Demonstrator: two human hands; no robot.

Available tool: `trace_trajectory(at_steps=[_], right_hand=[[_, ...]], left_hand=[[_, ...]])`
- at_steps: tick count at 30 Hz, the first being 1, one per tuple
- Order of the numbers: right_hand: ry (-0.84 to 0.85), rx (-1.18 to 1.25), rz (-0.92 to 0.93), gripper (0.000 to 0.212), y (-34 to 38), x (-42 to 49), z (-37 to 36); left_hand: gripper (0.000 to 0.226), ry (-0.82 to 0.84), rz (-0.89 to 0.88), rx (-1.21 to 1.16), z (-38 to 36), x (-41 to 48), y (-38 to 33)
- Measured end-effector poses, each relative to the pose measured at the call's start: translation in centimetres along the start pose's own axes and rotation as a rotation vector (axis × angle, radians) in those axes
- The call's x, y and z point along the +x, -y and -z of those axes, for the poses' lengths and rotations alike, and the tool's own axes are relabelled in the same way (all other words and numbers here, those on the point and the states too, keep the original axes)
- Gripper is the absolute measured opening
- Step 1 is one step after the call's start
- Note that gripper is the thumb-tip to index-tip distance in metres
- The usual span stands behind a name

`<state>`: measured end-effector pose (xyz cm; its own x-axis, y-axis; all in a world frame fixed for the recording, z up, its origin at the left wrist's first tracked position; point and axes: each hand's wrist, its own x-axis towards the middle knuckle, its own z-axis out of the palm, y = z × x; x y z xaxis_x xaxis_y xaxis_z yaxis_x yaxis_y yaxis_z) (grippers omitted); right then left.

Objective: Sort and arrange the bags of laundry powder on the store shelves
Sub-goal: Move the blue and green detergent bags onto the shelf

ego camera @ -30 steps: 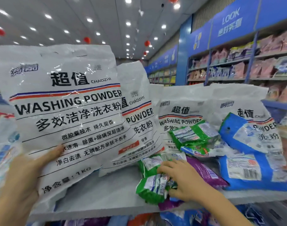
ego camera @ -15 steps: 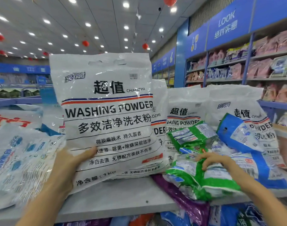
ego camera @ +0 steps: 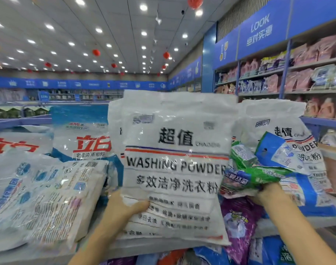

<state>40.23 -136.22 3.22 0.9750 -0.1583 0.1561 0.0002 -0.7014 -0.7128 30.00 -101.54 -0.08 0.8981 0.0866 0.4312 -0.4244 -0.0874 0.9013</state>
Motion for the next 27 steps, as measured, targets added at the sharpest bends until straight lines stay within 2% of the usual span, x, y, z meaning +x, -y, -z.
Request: trace_trajectory(at_steps=[1,2,3,4,6,7,8,9,10,11,12,13,15,17,18,19,20,22,24,25,27], right_hand=[[0.038,0.177,0.032,0.042,0.1,-0.3,-0.2],[-0.103,0.413,-0.089,0.041,1.1,-0.6,-0.4],[-0.147,0.626,-0.19,0.041,1.6,-0.3,-0.6],[-0.133,0.745,-0.199,0.04,1.3,-0.6,-0.8],[-0.198,0.62,-0.158,0.022,0.8,-1.1,-1.2],[-0.25,0.83,-0.195,0.016,1.2,-1.0,-1.6],[-0.242,1.243,-0.312,0.026,2.4,-1.5,-1.8],[-0.262,1.345,-0.247,0.03,2.4,-1.4,-2.3],[-0.398,1.336,-0.195,0.03,1.7,-1.3,-2.9],[-0.507,1.067,-0.12,0.03,0.7,-0.9,-3.7],[-0.458,0.882,0.07,0.03,0.9,-1.3,-3.9],[-0.424,0.592,0.315,0.029,0.5,-1.8,-3.9],[-0.223,0.114,0.621,0.039,-0.7,-1.6,-3.5],[-0.004,-0.336,0.702,0.055,-2.2,-0.9,-0.6],[0.05,-0.485,0.693,0.064,-2.0,-1.4,1.4],[0.027,-0.541,0.671,0.07,-1.7,-1.7,3.1],[-0.028,-0.479,0.667,0.069,-1.2,-2.4,4.4],[-0.14,-0.074,0.604,0.056,1.0,-5.9,4.4],[-0.037,0.313,0.552,0.038,3.6,-8.9,1.3],[0.046,0.39,0.525,0.044,5.0,-9.8,-0.6],[0.086,0.356,0.587,0.069,7.3,-10.5,-3.4]], left_hand=[[0.054,-0.004,-0.009,0.048,-0.6,-0.4,0.4],[0.054,-0.035,-0.03,0.082,-1.0,-0.8,0.9],[0.053,-0.09,-0.039,0.071,-1.2,-1.1,1.1],[0.05,-0.137,-0.042,0.074,-1.3,-1.1,1.5],[0.054,-0.18,-0.023,0.056,-1.2,-1.3,1.4],[0.058,-0.202,-0.012,0.066,-1.0,-1.3,1.6],[0.061,-0.222,-0.008,0.068,-0.6,-1.3,1.8],[0.063,-0.237,-0.019,0.058,-0.2,-1.1,2.0],[0.062,-0.263,-0.016,0.053,0.2,-1.0,2.3],[0.057,-0.286,-0.01,0.05,0.4,-0.7,2.5],[0.052,-0.299,-0.004,0.05,0.6,-0.6,2.6],[0.05,-0.299,-0.004,0.057,0.5,-0.6,2.5],[0.057,-0.272,0.004,0.078,0.4,-0.8,2.5],[0.067,-0.244,0.018,0.076,0.5,-1.0,2.6],[0.069,-0.243,0.02,0.083,0.5,-1.1,2.5],[0.069,-0.243,0.017,0.082,0.5,-1.2,2.5],[0.069,-0.241,0.016,0.075,0.4,-1.3,2.4],[0.069,-0.225,0.033,0.047,0.4,-1.4,2.3],[0.074,-0.18,0.057,0.003,0.5,-1.5,2.3],[0.075,-0.155,0.057,-0.036,0.7,-1.4,2.2],[0.06,-0.149,0.001,-0.14,1.1,-0.9,1.2]])
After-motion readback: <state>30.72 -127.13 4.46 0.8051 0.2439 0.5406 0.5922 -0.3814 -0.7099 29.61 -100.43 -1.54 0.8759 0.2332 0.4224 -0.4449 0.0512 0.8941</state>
